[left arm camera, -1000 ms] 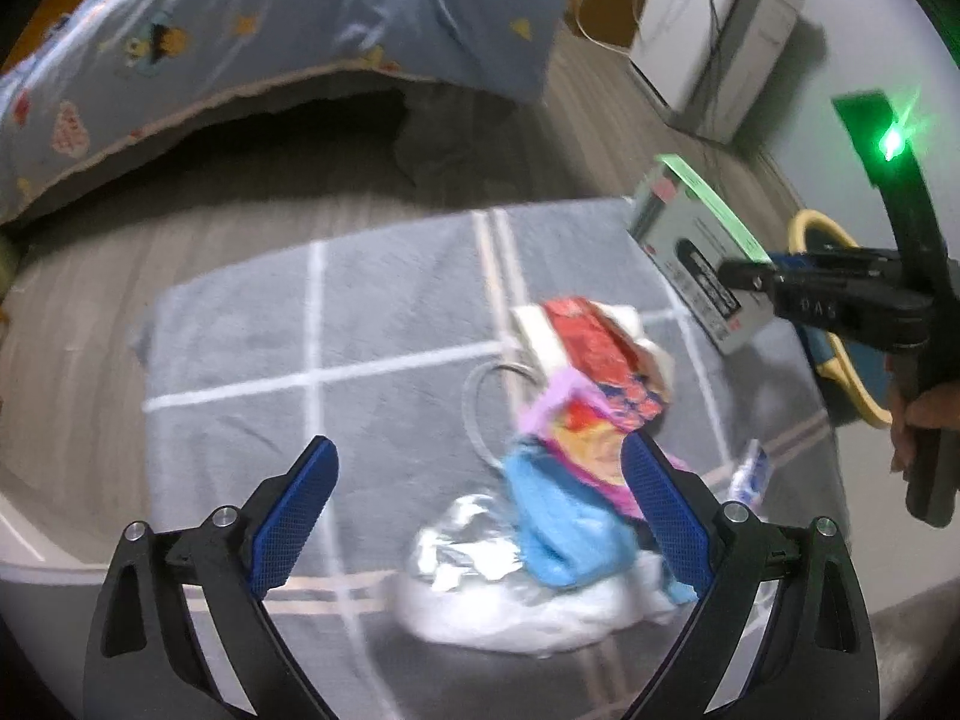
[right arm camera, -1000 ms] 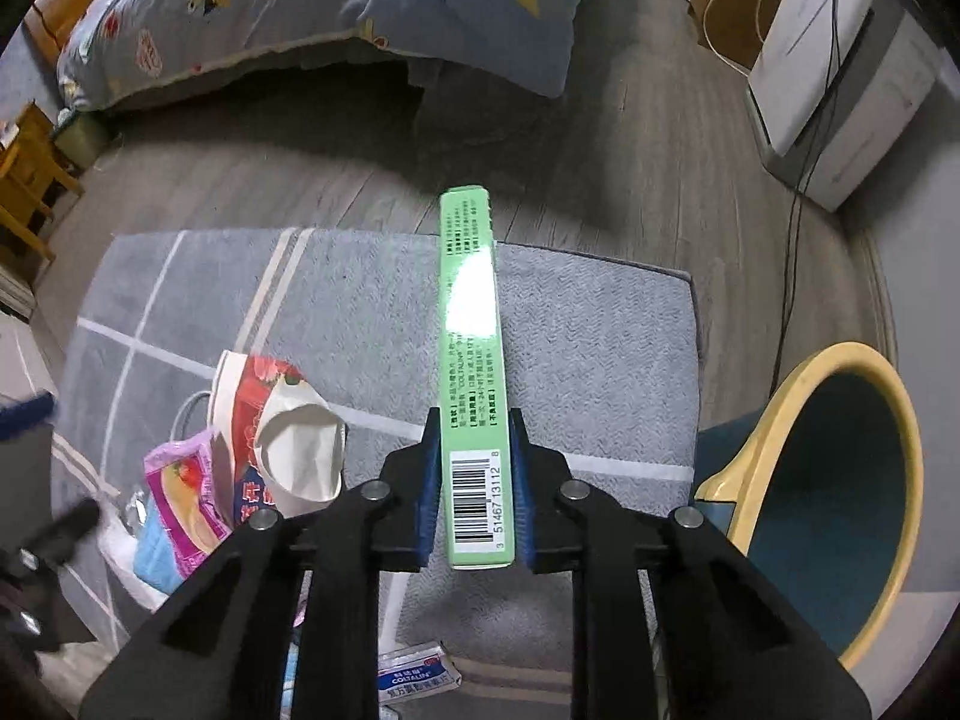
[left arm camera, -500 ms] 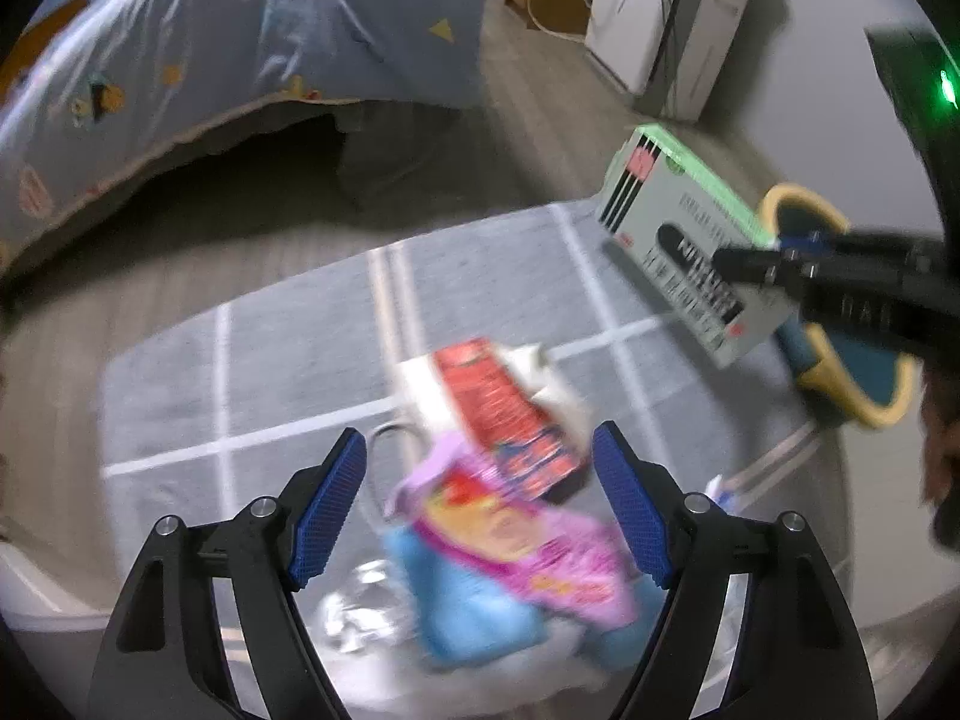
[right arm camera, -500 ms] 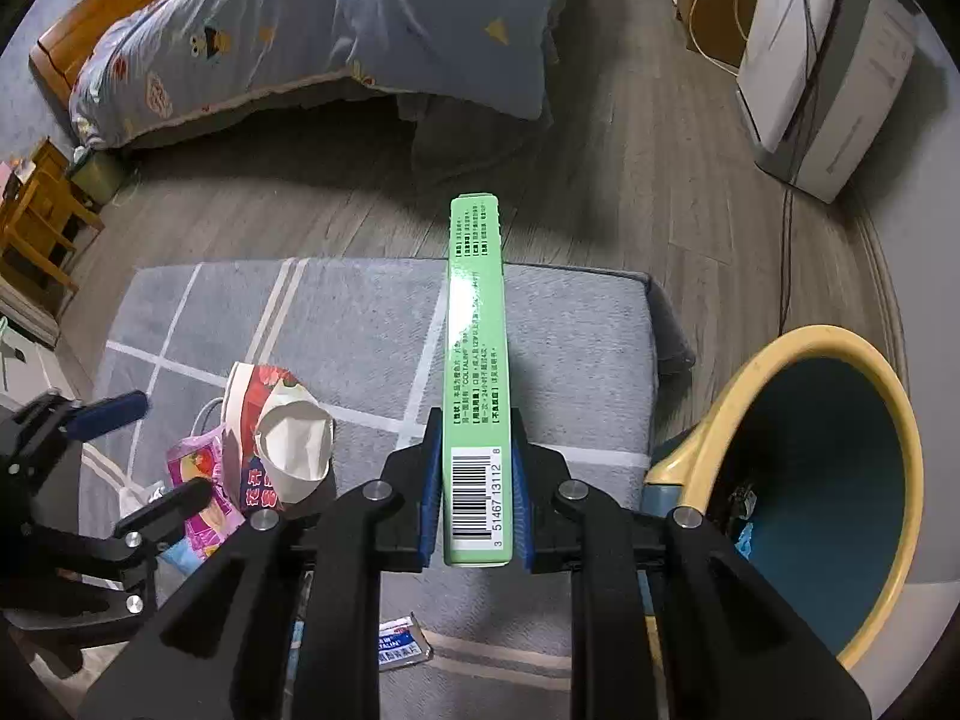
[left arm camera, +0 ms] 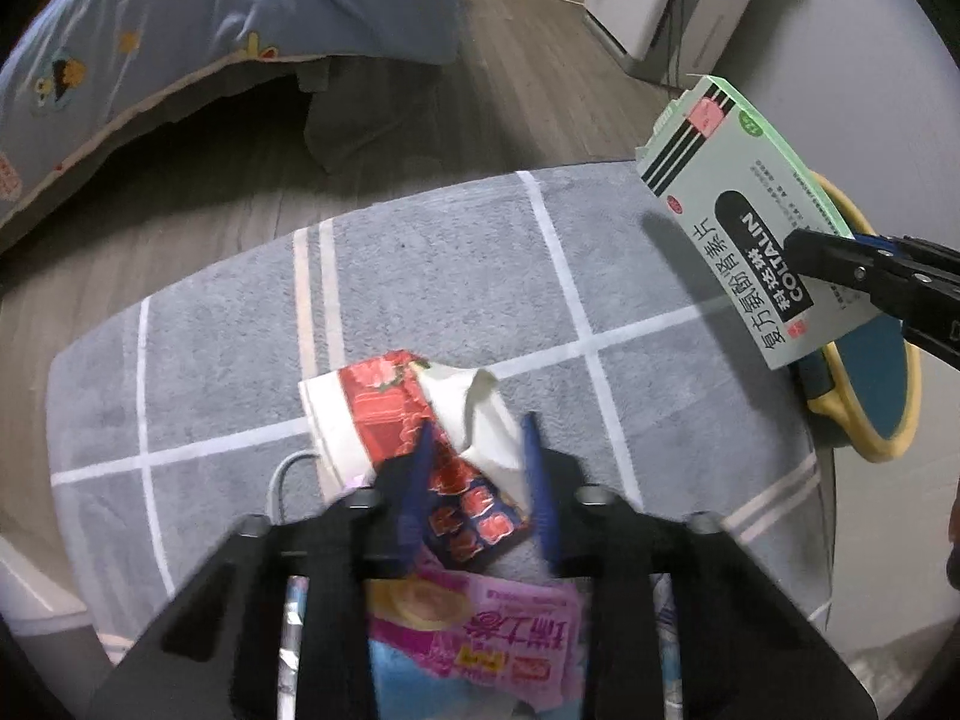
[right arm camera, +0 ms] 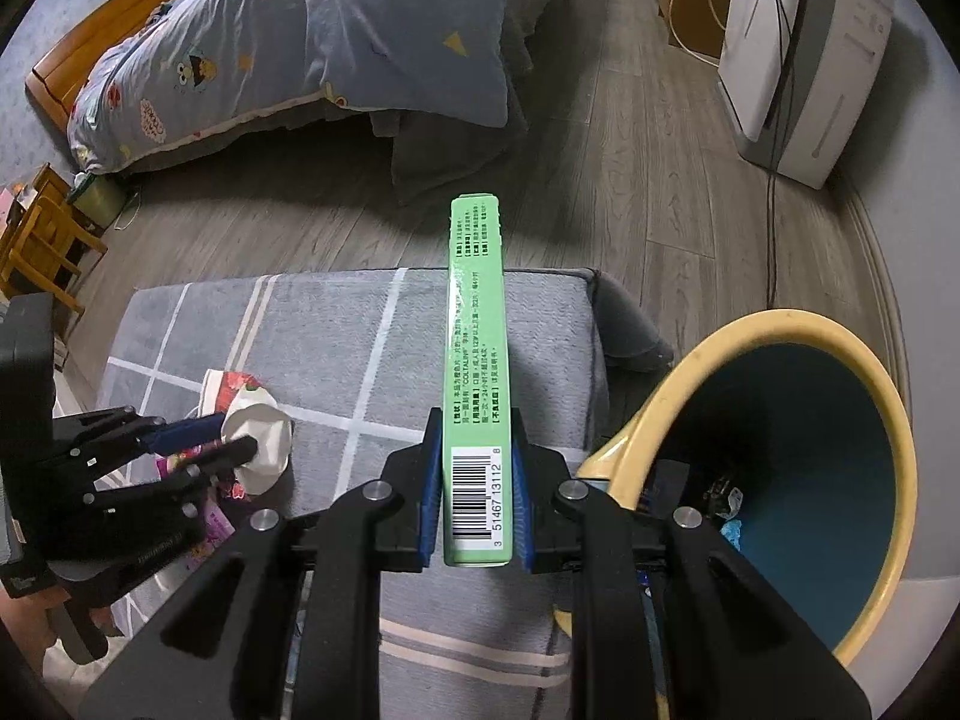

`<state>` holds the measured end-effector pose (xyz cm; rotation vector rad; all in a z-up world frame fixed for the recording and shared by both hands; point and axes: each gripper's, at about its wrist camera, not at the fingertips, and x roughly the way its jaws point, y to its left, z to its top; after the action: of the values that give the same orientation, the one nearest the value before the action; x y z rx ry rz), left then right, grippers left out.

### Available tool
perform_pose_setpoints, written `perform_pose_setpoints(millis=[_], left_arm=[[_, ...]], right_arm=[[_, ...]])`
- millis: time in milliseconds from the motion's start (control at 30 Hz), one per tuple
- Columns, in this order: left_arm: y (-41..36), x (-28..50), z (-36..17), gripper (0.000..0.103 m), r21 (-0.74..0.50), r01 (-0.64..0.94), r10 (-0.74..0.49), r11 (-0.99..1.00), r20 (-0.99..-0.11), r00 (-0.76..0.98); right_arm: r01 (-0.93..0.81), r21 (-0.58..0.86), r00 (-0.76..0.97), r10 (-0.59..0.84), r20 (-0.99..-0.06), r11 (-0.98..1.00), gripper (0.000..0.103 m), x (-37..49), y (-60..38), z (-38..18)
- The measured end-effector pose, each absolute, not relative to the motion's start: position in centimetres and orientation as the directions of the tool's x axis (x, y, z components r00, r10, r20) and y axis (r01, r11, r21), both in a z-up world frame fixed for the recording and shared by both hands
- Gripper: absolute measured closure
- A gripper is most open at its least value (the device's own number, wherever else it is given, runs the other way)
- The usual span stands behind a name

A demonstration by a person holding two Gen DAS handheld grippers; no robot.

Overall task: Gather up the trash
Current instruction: 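Grasp the red snack box with the left tool while the right holds the medicine box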

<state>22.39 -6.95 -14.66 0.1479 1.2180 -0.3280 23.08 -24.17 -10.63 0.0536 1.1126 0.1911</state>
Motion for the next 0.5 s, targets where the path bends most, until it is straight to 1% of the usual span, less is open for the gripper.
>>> perform_pose_setpoints(millis=[33,133,200,500], left_arm=[[-7.1,22.3,-14.6,0.087,-0.060,0.334,-0.169,0.941,-0.937,0.306],[-7.3,22.0,-14.4,0.092,-0.061,0.348,-0.176,0.935,-0.935,0.308],[-7.3,21.8,-13.8,0.092,-0.069,0.357,-0.191,0.931,-0.929,0.318],[-7.6,20.1,-10.7,0.092,-0.030,0.386,-0.194,0.922,-0.898,0.394]], right_arm=[[-0.128,0.138,0.427,0.180,-0.886,0.982,0.084,23.1,-24.2,-10.7],[-0.129,0.135,0.426,0.178,-0.887,0.982,0.084,23.0,-24.4,-10.6],[-0.128,0.136,0.428,0.179,-0.886,0.982,0.084,23.0,-24.5,-10.5],[-0.127,0.138,0.455,0.181,-0.872,0.982,0.084,21.9,-24.5,-8.7]])
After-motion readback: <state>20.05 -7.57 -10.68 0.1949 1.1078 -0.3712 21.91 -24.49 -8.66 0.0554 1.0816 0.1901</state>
